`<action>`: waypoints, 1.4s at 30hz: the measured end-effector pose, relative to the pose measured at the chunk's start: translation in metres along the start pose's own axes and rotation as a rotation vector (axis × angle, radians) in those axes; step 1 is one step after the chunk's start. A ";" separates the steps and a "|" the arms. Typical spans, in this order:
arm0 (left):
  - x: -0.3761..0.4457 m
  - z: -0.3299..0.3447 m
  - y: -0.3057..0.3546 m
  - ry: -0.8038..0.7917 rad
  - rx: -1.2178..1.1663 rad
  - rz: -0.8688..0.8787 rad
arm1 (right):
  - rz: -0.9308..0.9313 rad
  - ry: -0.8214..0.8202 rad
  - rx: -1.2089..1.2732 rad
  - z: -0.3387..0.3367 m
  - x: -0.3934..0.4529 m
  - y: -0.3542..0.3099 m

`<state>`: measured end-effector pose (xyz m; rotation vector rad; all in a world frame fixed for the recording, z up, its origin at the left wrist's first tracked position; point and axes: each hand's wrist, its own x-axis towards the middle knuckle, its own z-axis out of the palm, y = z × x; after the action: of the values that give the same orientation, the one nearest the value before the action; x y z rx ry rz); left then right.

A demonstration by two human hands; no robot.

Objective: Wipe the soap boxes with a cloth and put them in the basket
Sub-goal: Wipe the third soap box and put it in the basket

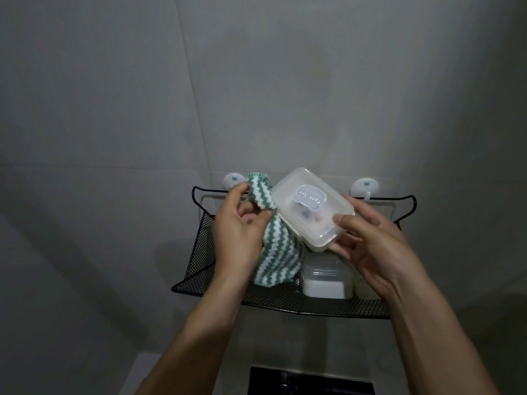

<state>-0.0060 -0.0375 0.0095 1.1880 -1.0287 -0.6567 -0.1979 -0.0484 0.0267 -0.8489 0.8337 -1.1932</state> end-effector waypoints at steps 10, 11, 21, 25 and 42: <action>-0.022 0.019 -0.002 -0.037 -0.065 -0.054 | -0.038 0.087 0.119 0.015 -0.002 0.003; -0.028 0.023 0.000 -0.076 -0.097 -0.065 | -0.048 0.100 0.122 0.016 -0.001 0.003; -0.026 0.028 0.013 -0.190 -0.314 -0.263 | -0.101 0.107 0.045 0.018 -0.003 0.011; 0.004 0.001 0.016 -0.376 -0.136 -0.250 | 0.003 0.118 -0.034 0.001 -0.001 0.002; -0.008 0.001 0.003 -0.338 0.434 0.044 | 0.025 0.170 -0.295 -0.024 0.000 -0.006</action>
<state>-0.0110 -0.0299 0.0102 1.4523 -1.5336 -0.6303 -0.2212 -0.0519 0.0214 -0.9810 1.1767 -1.1476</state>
